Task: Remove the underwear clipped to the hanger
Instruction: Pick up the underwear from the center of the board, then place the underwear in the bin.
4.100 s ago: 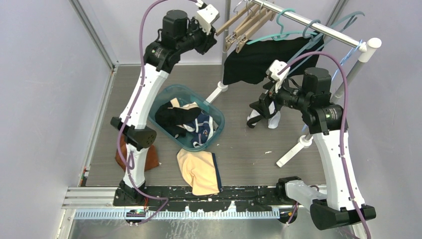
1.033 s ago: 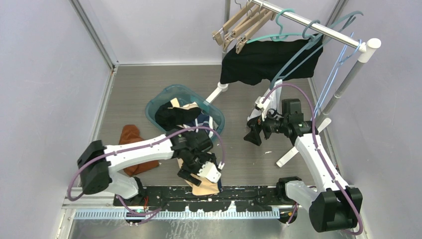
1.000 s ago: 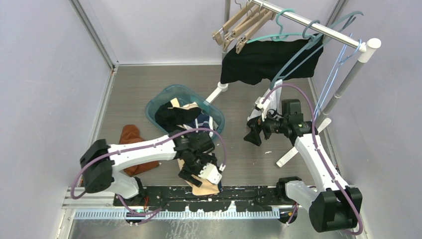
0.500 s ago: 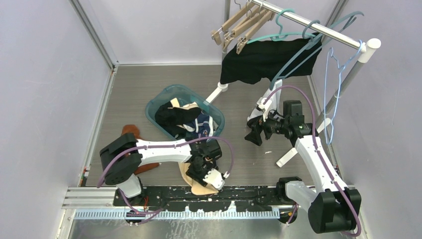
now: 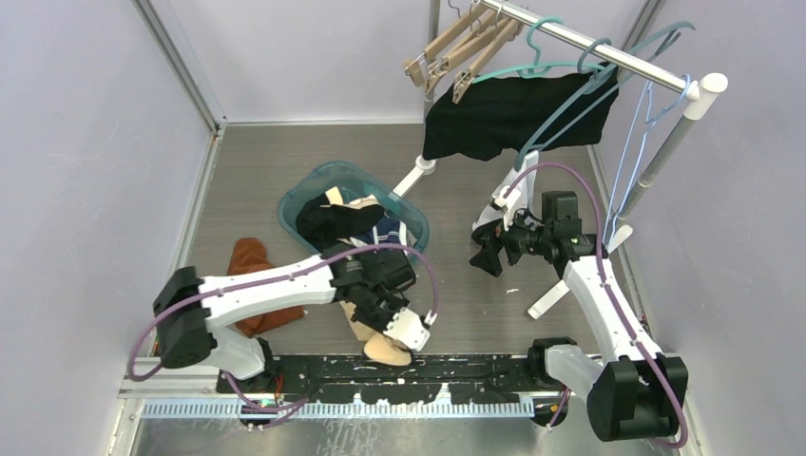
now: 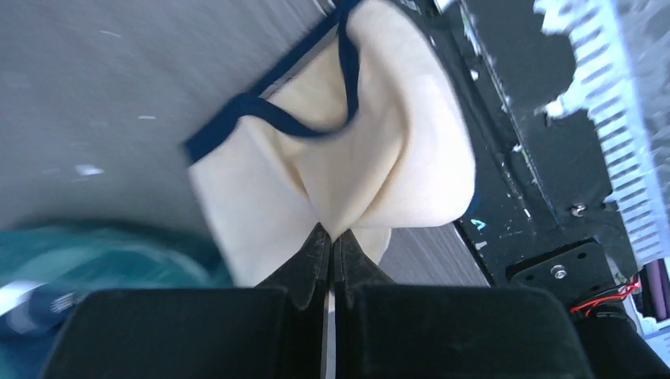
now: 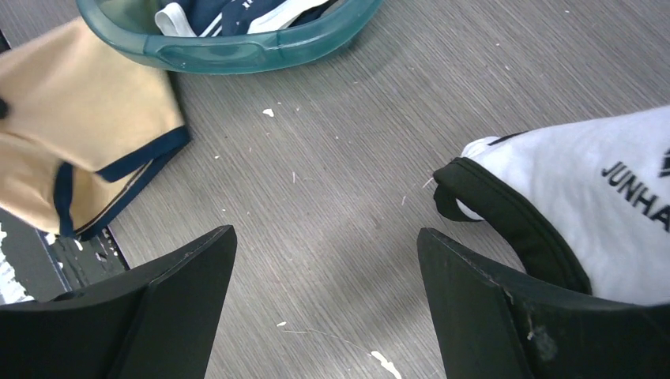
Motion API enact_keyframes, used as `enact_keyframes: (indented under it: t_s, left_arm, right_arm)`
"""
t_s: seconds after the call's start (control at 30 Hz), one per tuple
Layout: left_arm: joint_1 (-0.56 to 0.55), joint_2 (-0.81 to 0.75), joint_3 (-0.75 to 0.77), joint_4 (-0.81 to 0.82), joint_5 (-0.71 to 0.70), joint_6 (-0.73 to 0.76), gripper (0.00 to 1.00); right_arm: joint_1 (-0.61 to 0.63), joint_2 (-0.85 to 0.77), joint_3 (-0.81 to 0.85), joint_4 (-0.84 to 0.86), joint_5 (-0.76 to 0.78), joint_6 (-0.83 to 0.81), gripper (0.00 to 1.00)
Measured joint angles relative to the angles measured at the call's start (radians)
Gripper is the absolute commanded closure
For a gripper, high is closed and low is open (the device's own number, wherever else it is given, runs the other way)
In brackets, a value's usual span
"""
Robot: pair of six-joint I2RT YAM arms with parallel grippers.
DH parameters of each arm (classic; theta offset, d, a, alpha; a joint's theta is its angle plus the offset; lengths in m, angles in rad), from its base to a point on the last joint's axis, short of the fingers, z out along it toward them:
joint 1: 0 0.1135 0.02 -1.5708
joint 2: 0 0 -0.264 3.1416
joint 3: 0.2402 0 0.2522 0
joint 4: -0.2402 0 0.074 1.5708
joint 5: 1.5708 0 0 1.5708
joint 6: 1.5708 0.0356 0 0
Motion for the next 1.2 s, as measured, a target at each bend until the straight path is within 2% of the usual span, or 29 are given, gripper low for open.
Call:
enact_keyframes:
  t_s: [0.13,0.27,0.53,0.97,1.07,1.2]
  left_arm:
    - [0.035,-0.060,0.229,-0.116,0.051,-0.047,1.00]
    - [0.086,-0.092,0.412,-0.184,0.043,-0.101,1.00]
    - [0.209,-0.109,0.679,-0.215,-0.164,-0.168,1.00]
    - [0.381,-0.049,0.816,-0.078,-0.360,-0.254,1.00]
    - [0.414,-0.041,0.805,-0.043,-0.373,-0.254,1.00]
    - [0.435,-0.047,0.695,0.010,-0.369,-0.253,1.00]
  right_arm:
    - [-0.026,0.000,0.000,0.000,0.002,0.000,0.10]
    - [-0.047,0.000,0.000,0.000,0.002,0.000,0.10]
    - [-0.061,0.000,0.000,0.000,0.001,0.000,0.10]
    - [-0.063,-0.006,0.000,0.000,-0.001,0.000,0.10]
    - [-0.063,-0.008,0.000,0.000,-0.003,0.000,0.10]
    - [-0.063,-0.020,0.000,0.000,-0.013,0.000,0.10]
